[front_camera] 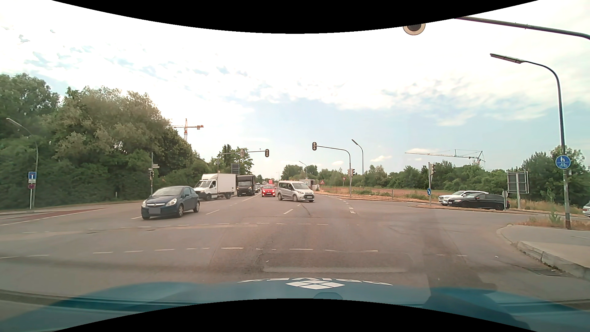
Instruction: Follow the waypoints while adhering to traffic rules and regulations
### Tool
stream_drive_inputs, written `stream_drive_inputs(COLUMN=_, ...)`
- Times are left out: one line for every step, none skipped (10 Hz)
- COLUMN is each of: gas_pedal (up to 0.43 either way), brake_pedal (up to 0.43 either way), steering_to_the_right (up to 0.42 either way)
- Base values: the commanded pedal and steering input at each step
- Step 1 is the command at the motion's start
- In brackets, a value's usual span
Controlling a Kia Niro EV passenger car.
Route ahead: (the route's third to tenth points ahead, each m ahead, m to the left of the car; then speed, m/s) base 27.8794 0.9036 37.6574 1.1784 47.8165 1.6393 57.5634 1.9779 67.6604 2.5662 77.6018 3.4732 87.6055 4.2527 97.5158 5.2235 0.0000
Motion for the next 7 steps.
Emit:
stream_drive_inputs(gas_pedal=0.0, brake_pedal=0.274, steering_to_the_right=0.012)
stream_drive_inputs(gas_pedal=0.0, brake_pedal=0.274, steering_to_the_right=0.012)
stream_drive_inputs(gas_pedal=0.0, brake_pedal=0.274, steering_to_the_right=0.011)
stream_drive_inputs(gas_pedal=0.0, brake_pedal=0.274, steering_to_the_right=0.011)
stream_drive_inputs(gas_pedal=0.0, brake_pedal=0.274, steering_to_the_right=0.011)
stream_drive_inputs(gas_pedal=0.0, brake_pedal=0.274, steering_to_the_right=0.011)
stream_drive_inputs(gas_pedal=0.0, brake_pedal=0.274, steering_to_the_right=0.011)
